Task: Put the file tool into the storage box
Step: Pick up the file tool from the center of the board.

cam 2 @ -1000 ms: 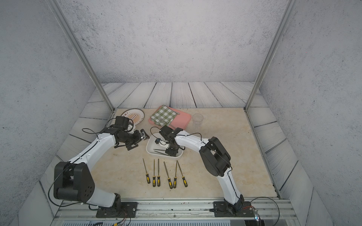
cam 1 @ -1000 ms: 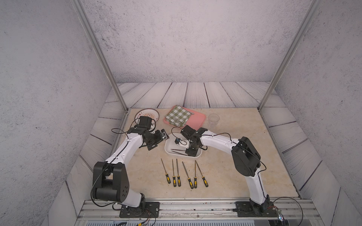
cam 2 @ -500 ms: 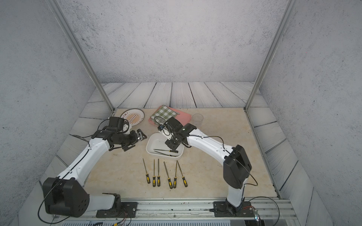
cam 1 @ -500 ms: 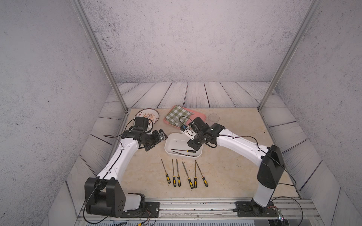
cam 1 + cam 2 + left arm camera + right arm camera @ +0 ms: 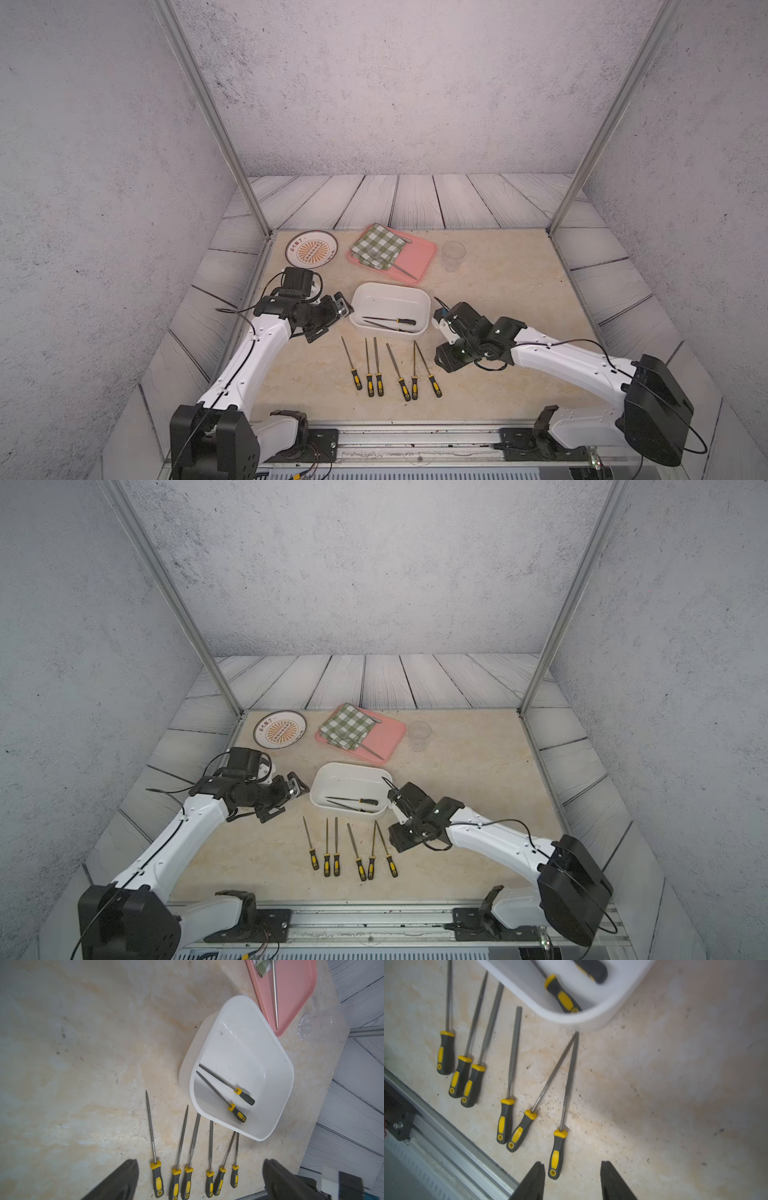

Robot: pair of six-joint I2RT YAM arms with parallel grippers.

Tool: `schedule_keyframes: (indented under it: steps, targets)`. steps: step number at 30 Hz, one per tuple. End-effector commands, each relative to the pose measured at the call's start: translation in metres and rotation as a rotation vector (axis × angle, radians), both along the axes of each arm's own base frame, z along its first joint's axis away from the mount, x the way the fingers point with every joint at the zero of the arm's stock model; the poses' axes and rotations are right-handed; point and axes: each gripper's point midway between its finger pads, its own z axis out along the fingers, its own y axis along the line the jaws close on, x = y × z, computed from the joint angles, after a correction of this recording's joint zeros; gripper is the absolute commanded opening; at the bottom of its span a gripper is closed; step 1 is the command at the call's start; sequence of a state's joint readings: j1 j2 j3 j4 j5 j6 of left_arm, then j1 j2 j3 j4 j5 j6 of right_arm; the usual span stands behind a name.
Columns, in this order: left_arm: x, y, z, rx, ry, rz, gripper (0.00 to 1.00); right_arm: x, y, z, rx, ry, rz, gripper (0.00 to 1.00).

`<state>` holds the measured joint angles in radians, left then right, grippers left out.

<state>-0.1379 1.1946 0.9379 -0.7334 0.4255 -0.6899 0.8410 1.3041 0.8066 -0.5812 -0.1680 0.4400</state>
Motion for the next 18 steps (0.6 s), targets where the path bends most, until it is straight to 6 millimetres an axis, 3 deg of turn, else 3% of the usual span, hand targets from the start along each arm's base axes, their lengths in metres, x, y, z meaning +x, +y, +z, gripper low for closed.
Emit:
schedule_keyframes:
  steps: [1, 6, 12, 18]
  targets:
    - [0.001, -0.004, 0.003, -0.016, 0.018, 0.001, 0.99, -0.011, -0.003, -0.005, 0.024, 0.053, -0.044, 0.49]
    - [0.011, 0.000, 0.013, 0.052, 0.022, -0.052, 0.98, -0.018, -0.006, -0.026, -0.013, 0.110, -0.039, 0.49]
    - [0.013, 0.015, 0.023, 0.171, -0.019, -0.064, 0.99, -0.009, 0.010, -0.018, 0.055, 0.100, -0.060, 0.49]
    - [-0.003, 0.032, 0.030, 0.264, -0.069, -0.072, 0.98, 0.002, 0.020, -0.016, 0.070, 0.100, -0.105, 0.49]
